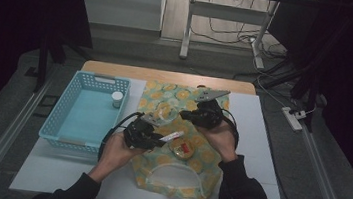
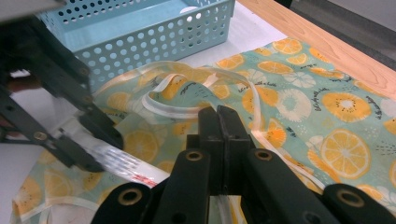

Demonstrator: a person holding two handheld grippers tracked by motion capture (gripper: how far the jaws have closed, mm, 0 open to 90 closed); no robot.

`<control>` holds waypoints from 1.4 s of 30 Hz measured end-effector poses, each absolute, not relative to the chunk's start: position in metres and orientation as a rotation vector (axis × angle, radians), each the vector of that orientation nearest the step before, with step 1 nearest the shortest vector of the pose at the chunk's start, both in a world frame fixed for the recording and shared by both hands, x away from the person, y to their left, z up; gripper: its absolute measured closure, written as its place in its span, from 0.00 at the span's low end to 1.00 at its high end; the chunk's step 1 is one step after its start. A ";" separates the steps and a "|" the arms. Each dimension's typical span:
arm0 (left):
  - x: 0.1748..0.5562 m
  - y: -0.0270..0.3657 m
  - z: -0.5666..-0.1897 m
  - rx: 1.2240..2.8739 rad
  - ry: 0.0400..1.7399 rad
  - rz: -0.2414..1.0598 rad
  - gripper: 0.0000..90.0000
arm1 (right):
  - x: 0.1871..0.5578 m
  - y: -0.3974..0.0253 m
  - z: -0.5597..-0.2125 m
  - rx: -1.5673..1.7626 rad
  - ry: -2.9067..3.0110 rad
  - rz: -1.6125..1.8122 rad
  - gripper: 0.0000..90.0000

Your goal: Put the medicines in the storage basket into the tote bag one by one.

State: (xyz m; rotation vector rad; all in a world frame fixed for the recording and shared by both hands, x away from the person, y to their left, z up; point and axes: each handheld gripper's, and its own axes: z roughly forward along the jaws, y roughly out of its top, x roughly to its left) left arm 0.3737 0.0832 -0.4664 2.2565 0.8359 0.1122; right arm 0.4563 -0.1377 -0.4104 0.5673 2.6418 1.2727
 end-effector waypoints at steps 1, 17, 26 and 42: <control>0.376 0.082 -0.468 2.252 0.841 0.117 0.80 | 0.456 -0.138 -0.411 0.566 2.643 1.270 1.00; 0.398 0.071 -0.497 2.258 0.917 0.191 0.80 | 0.458 -0.134 -0.417 0.568 2.648 1.235 1.00; 0.409 0.070 -0.512 2.259 0.954 0.195 0.80 | 0.458 -0.132 -0.420 0.569 2.654 1.213 1.00; 0.404 0.076 -0.500 2.207 0.889 0.076 0.54 | 0.459 -0.133 -0.420 0.578 2.651 1.215 1.00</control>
